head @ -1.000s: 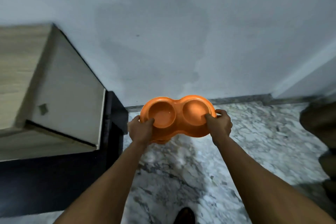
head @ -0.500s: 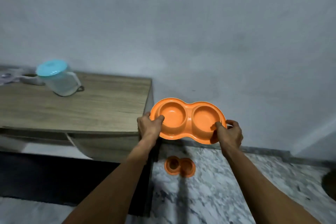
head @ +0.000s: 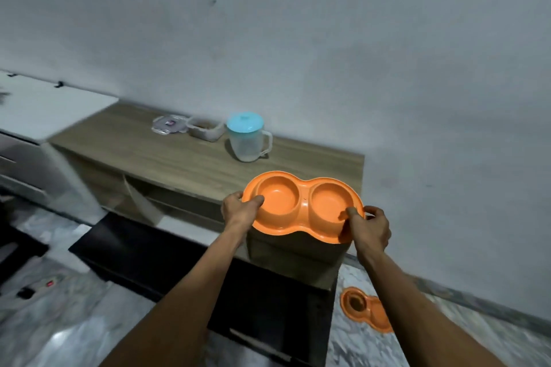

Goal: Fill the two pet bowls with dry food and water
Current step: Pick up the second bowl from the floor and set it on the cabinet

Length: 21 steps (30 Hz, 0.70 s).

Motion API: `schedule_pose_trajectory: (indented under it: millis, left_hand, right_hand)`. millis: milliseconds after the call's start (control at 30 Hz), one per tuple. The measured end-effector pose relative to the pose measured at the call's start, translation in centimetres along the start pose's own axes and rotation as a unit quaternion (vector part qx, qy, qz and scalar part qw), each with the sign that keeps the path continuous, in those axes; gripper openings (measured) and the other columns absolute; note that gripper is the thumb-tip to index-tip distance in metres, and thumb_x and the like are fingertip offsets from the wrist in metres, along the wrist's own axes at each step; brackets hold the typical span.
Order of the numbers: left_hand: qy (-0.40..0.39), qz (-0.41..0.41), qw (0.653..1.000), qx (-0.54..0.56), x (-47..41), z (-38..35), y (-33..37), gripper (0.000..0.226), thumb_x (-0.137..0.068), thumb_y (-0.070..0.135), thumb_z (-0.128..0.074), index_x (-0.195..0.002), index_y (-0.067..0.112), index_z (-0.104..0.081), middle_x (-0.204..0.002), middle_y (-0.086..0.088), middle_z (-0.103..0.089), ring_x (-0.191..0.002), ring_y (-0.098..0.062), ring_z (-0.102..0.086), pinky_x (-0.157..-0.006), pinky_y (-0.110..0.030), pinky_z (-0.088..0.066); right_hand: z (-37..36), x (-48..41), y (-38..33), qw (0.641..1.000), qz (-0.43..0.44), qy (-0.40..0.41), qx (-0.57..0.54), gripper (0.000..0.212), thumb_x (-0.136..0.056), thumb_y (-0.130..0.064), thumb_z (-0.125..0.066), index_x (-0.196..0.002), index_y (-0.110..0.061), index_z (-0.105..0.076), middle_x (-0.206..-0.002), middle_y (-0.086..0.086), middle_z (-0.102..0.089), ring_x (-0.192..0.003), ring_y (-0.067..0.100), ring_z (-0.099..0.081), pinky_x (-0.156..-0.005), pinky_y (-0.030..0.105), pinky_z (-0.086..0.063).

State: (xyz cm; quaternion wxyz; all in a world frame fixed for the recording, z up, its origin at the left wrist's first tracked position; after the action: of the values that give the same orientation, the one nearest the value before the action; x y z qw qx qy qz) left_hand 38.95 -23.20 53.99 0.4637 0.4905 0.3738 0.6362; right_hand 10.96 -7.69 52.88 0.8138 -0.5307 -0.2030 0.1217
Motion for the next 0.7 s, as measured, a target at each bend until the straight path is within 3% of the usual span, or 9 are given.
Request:
schedule_pose_trajectory:
  millis: [133, 300, 500, 700]
  left_hand:
    - [0.035, 0.015, 0.999, -0.012, -3.7, 5.7, -1.0, 0.033, -0.077, 0.024, -0.076, -0.106, 0.008, -0.07, -0.102, -0.011, -0.069, -0.094, -0.028, -0.065, -0.088, -0.039, -0.054]
    - [0.063, 0.012, 0.997, -0.038, -9.5, 11.2, -1.7, 0.02, -0.072, 0.03, -0.077, -0.082, 0.017, -0.065, -0.09, -0.009, -0.071, -0.087, -0.03, -0.068, -0.084, -0.048, -0.057]
    - [0.088, 0.025, 0.994, -0.06, -17.4, 15.6, -1.0, 0.046, -0.074, 0.031, -0.078, -0.111, 0.006, -0.068, -0.102, -0.01, -0.069, -0.097, -0.032, -0.066, -0.091, -0.046, -0.054]
    - [0.093, 0.035, 0.992, -0.077, -24.2, 18.1, -0.5, 0.051, -0.073, 0.028, -0.08, -0.115, 0.001, -0.067, -0.102, -0.015, -0.07, -0.096, -0.032, -0.067, -0.088, -0.045, -0.055]
  right_hand:
    - [-6.9, 1.7, -1.6, 0.999, 0.004, -0.039, 0.006, 0.051, -0.08, -0.033, -0.075, -0.125, -0.015, -0.057, -0.121, 0.01, -0.062, -0.111, 0.033, -0.057, -0.094, 0.043, -0.047]
    - [-15.6, 2.7, -2.6, 0.997, 0.002, -0.075, 0.008, 0.053, -0.079, -0.035, -0.075, -0.124, -0.016, -0.057, -0.124, 0.012, -0.06, -0.113, 0.033, -0.057, -0.097, 0.049, -0.049]
    - [-25.4, 2.9, -3.6, 0.995, -0.019, -0.093, 0.006, 0.053, -0.076, -0.035, -0.076, -0.122, -0.017, -0.057, -0.122, 0.011, -0.06, -0.11, 0.032, -0.059, -0.093, 0.047, -0.051]
    - [-32.4, 2.6, -5.0, 0.994, -0.037, -0.098, 0.017, 0.051, -0.074, -0.035, -0.075, -0.119, -0.017, -0.059, -0.121, 0.012, -0.063, -0.111, 0.033, -0.058, -0.098, 0.046, -0.048]
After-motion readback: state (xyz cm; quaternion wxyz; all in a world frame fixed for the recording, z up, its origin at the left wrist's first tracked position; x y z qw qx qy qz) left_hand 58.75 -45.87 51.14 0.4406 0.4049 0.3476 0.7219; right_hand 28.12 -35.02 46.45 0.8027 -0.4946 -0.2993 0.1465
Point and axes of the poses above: each hand's wrist, its own x-axis away from the middle knuckle, its own z-axis out of the back of the hand, y = z × x, the point moved 8 cm from there along -x, towards the middle knuckle
